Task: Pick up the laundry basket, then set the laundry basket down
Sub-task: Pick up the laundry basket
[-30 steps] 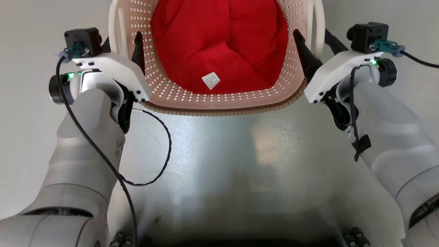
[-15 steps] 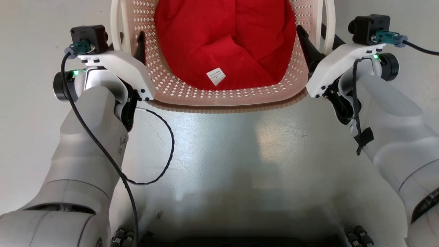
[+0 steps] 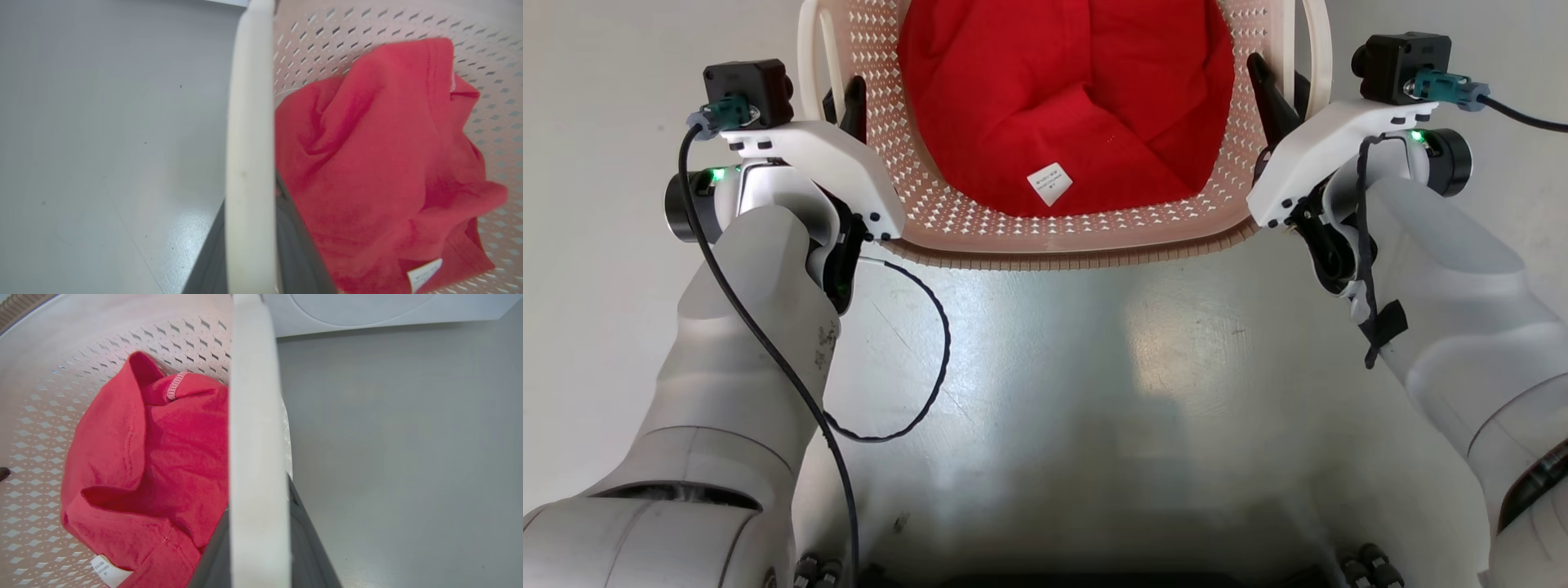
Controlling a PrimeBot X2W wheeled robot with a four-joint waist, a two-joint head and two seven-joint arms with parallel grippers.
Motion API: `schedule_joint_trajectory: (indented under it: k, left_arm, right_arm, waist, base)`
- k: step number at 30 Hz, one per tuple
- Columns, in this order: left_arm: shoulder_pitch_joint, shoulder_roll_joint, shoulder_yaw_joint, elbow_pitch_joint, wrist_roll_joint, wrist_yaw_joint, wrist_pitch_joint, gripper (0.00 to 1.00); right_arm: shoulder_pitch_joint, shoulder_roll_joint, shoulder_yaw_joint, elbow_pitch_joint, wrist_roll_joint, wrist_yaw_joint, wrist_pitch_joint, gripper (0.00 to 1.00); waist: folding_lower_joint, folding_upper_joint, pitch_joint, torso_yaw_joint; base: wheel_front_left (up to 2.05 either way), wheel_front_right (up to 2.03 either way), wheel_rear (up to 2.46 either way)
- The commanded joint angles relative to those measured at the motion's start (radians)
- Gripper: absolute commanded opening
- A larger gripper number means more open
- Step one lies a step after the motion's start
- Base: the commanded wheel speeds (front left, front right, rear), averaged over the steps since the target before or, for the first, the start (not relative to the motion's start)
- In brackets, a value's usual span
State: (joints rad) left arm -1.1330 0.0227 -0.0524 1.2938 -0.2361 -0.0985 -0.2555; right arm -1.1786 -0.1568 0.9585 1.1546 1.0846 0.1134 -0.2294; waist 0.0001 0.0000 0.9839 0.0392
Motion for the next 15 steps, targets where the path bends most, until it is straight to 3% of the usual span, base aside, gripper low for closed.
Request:
schedule_joint_trajectory:
  k: [1,15]
  left_arm:
    - [0.034,0.059,0.006,-0.009,0.001,-0.006,-0.004,0.00]
    - [0.137,0.040,-0.023,-0.004,-0.022,-0.014,0.025,0.00]
  right_arm:
    - [0.057,0.002,0.022,-0.003,0.001,0.017,-0.010,0.00]
    - [0.152,0.005,0.080,0.003,0.073,0.017,-0.011,0.00]
  waist:
    - [-0.0001,0.0000,-0.012,0.000]
    - [-0.0001,0.0000,-0.182,-0.003]
  base:
    - [0.00,0.00,0.00]
    - [0.00,0.00,0.00]
